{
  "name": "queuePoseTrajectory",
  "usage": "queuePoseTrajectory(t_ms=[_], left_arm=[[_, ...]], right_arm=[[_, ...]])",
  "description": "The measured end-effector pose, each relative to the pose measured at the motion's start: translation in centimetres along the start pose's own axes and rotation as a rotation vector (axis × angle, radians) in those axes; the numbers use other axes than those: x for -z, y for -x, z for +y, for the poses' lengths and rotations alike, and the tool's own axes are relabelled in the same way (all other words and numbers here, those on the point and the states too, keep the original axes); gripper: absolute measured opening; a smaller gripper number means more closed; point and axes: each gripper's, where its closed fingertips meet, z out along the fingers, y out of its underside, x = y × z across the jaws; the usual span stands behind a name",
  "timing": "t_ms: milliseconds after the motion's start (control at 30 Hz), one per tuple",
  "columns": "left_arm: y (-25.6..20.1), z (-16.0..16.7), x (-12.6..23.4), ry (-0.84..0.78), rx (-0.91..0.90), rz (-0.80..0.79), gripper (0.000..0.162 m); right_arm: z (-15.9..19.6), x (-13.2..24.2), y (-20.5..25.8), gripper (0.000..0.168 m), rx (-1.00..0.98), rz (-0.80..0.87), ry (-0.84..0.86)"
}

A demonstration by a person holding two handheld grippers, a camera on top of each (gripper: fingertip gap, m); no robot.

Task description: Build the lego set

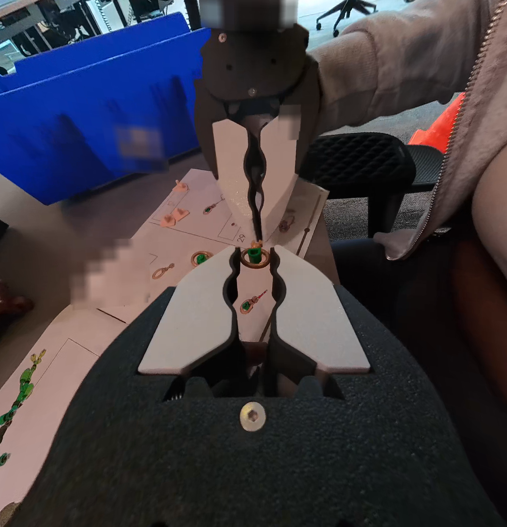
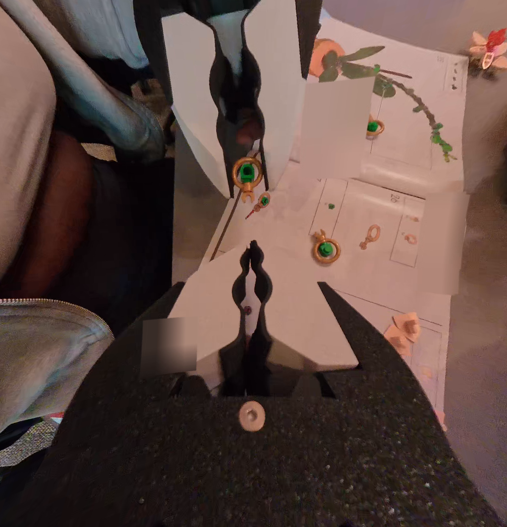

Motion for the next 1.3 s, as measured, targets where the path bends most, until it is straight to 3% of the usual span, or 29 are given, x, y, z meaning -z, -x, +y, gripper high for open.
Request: queuePoseTrajectory(t_ms=[200,333,433,567,667,767,1100,1300], left_arm=[[-0.3,0.3,-0.1,0.022,-0.037,-0.005,0.019],[-0.5,0.1,-0.1,0.011,-0.042,0.021,0.019],[-0.8,-0.1,0.1,-0.012,-0.054,0.034,0.019],[-0.8,-0.4,0.6,-0.042,-0.053,0.01,0.019],[-1.1,-0.6,1.2,-0.056,-0.047,-0.014,0.019],[-1.1,-0.8,1.6,-0.069,-0.052,-0.029,0.019],[-0.6,-0.7,2.3,-0.095,-0.022,-0.047,0.019],[-0.5,-0.2,2.1,-0.049,-0.043,-0.081,0.019]], right_arm=[[0.6,0.4,0.3,0.006,-0.086,0.005,0.03],[0.8,0.8,-0.3,0.006,0.18,0.031,0.134],[-0.4,0.9,0.5,0.018,0.353,-0.147,0.196],[0.2,0.5,-0.3,0.014,0.583,-0.348,0.386],[1.0,0.0,-0.3,0.014,0.653,-0.507,0.509],[1.2,-0.6,-0.6,0.013,0.7,-0.562,0.569],[1.7,-1.6,0.0,0.002,0.652,-0.598,0.522],[1.8,-1.5,0.5,0.0,0.427,-0.442,0.433]])
